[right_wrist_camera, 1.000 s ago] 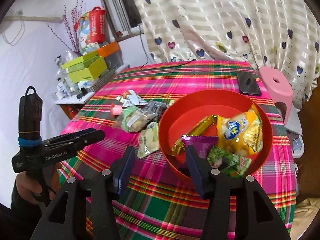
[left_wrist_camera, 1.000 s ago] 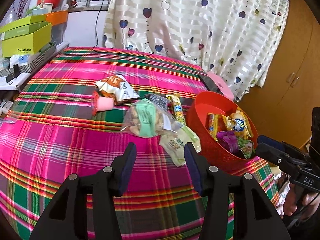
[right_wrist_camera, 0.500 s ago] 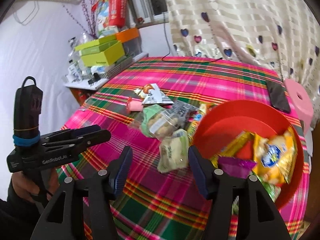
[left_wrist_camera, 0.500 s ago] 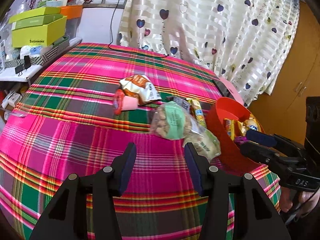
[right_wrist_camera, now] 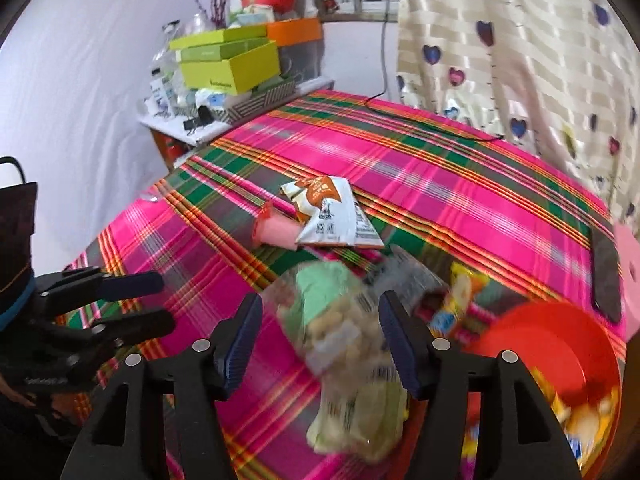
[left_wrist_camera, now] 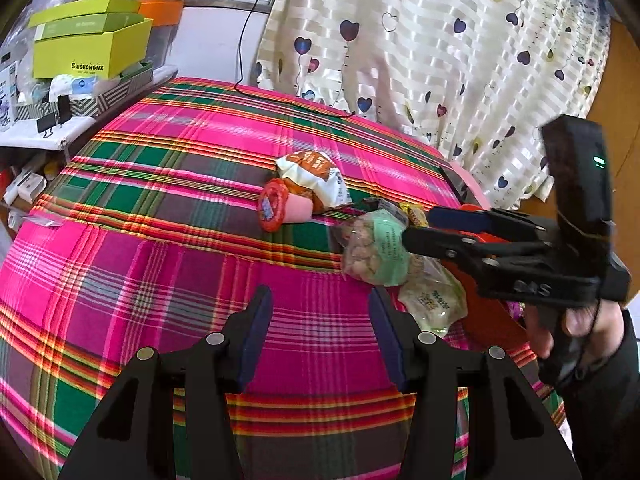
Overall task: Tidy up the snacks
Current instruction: 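Grasp the clear peanut bag with green label using the right gripper, then grasp the pink cup with red lid with the left gripper while the right holds the peanut bag, then carry the peanut bag and pink cup toward the red basket with both grippers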
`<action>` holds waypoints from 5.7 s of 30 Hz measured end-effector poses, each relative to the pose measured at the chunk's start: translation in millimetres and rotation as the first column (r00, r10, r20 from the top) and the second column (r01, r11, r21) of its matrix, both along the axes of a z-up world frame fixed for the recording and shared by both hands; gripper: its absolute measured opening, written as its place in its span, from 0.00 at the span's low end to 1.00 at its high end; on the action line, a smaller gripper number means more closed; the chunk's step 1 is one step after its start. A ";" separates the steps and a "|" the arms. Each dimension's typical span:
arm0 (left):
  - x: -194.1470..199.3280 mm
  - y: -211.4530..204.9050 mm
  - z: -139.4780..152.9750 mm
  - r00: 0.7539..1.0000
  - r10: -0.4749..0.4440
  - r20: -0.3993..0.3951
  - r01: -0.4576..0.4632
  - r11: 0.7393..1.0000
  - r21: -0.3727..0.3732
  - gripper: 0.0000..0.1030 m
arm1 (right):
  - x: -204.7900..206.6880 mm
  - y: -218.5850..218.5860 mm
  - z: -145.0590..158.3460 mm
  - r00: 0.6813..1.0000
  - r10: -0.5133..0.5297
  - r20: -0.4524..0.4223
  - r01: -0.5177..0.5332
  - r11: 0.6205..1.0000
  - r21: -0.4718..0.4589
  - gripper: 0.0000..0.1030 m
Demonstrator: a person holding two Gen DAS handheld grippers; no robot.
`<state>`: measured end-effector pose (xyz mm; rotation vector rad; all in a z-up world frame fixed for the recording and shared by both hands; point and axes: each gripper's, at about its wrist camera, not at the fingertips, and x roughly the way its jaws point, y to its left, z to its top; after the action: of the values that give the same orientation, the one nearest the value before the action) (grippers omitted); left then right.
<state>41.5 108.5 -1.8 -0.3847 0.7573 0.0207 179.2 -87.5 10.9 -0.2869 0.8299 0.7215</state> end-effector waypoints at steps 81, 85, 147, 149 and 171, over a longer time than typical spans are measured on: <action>109.8 8.2 -24.5 0.952 -0.306 -0.017 0.306 0.947 0.103 0.56 | -18.7 -19.4 14.1 0.991 -0.105 -0.078 0.115 0.984 0.133 0.54; 115.4 4.8 -32.1 0.943 -0.329 -0.043 0.332 0.936 0.119 0.56 | -18.5 -19.7 13.9 0.991 -0.106 -0.077 0.116 0.984 0.132 0.54; -6.6 -75.0 49.7 0.989 -0.120 0.086 0.100 0.973 0.207 0.41 | -90.7 -69.9 50.5 0.985 -0.170 0.016 0.162 0.962 0.221 0.54; -6.4 -78.2 51.1 0.988 -0.126 0.088 0.106 0.972 0.208 0.41 | -92.6 -72.7 50.9 0.984 -0.176 0.017 0.168 0.960 0.222 0.54; 5.1 -109.0 60.4 0.979 -0.181 0.091 0.160 0.966 0.202 0.41 | -96.1 -121.7 61.4 0.963 -0.268 0.034 0.251 0.935 0.252 0.54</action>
<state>46.6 -0.4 58.6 -0.1326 0.6713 -0.0879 83.1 -209.2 72.4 0.0224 0.6889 0.5548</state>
